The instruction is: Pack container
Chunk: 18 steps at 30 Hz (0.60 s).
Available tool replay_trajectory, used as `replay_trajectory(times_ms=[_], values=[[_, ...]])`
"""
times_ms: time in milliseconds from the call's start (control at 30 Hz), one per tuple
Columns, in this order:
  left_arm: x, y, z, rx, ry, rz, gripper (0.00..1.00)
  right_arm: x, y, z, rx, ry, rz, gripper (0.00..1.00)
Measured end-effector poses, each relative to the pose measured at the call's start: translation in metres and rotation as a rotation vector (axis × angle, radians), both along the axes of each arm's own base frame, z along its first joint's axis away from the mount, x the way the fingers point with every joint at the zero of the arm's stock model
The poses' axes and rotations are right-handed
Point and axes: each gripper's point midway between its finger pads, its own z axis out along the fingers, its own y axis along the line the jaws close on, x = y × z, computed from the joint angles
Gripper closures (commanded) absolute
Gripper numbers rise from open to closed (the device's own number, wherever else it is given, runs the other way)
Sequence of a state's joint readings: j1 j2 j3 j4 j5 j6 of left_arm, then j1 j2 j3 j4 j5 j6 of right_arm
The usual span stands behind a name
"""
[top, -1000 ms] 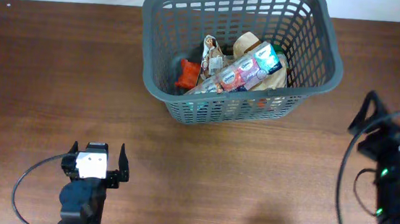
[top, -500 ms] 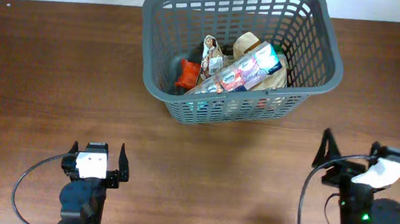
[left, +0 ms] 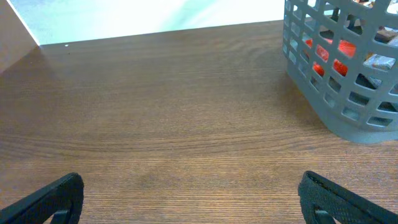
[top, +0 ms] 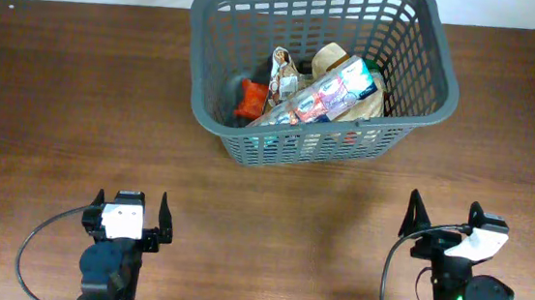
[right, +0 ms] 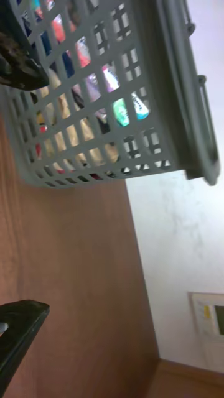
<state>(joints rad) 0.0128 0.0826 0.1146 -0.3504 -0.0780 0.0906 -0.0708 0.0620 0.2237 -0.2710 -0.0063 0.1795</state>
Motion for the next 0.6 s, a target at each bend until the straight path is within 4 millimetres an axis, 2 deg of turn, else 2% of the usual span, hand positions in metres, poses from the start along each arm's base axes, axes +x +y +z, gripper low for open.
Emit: replay_trajectory(times_ms=[100,300,500,600], values=[[0.000,0.000,0.000,0.000,0.000,0.000,0.01,0.001,0.000,-0.009,0.001,0.017,0.000,0.01],[0.000,0.000,0.000,0.000,0.000,0.000,0.01,0.002,0.000,-0.011,0.001,0.019,0.000,0.01],[0.000,0.000,0.000,0.000,0.000,0.000,0.01,0.006,0.003,-0.034,0.006,0.042,0.020,0.01],[0.000,0.000,0.000,0.000,0.000,0.000,0.01,0.006,0.007,-0.032,0.006,0.014,0.041,0.01]])
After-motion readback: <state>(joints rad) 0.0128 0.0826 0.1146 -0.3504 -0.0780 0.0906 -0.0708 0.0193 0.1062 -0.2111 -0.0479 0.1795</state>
